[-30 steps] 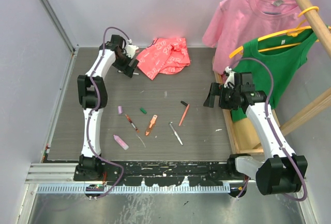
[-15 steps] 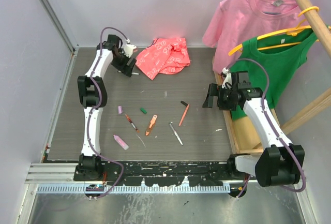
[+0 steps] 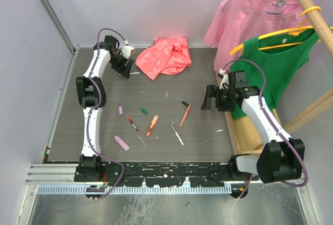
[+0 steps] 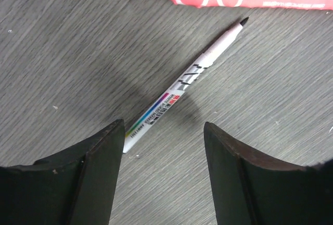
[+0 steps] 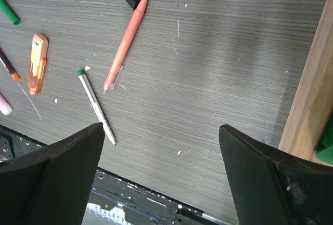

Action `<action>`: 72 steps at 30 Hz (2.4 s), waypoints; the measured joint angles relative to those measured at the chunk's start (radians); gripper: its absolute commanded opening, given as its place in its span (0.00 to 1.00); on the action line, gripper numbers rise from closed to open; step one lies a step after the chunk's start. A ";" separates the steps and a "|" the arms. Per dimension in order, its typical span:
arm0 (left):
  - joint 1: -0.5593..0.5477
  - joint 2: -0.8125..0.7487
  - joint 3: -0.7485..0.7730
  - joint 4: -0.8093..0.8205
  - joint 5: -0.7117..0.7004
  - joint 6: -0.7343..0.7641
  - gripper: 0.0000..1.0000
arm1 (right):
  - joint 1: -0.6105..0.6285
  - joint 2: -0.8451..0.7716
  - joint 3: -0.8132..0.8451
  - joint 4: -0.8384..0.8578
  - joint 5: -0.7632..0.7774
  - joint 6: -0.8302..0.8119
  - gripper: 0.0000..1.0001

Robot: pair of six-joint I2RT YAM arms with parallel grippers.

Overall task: Insert the pens into the pen caps
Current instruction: Pick up the pen from the center of the board.

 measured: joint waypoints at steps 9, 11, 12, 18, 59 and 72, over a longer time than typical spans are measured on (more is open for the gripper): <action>0.002 -0.014 -0.045 0.006 0.015 0.020 0.46 | 0.012 0.000 0.013 0.000 0.012 0.000 0.96; 0.002 -0.025 -0.065 0.011 0.015 0.023 0.43 | 0.013 0.000 0.015 0.001 0.013 0.000 0.96; 0.002 -0.028 -0.072 0.012 0.016 0.023 0.42 | 0.013 0.000 0.015 0.000 0.014 0.000 0.96; 0.001 -0.045 -0.105 0.016 0.019 0.027 0.31 | 0.014 0.000 0.016 0.000 0.014 0.000 0.96; -0.294 -0.562 -0.912 0.303 -0.293 -0.404 0.09 | 0.016 -0.175 0.049 -0.008 -0.037 0.039 0.96; -0.307 -0.532 -0.939 0.353 -0.385 -0.411 0.28 | 0.016 -0.196 0.049 -0.026 -0.043 0.053 0.96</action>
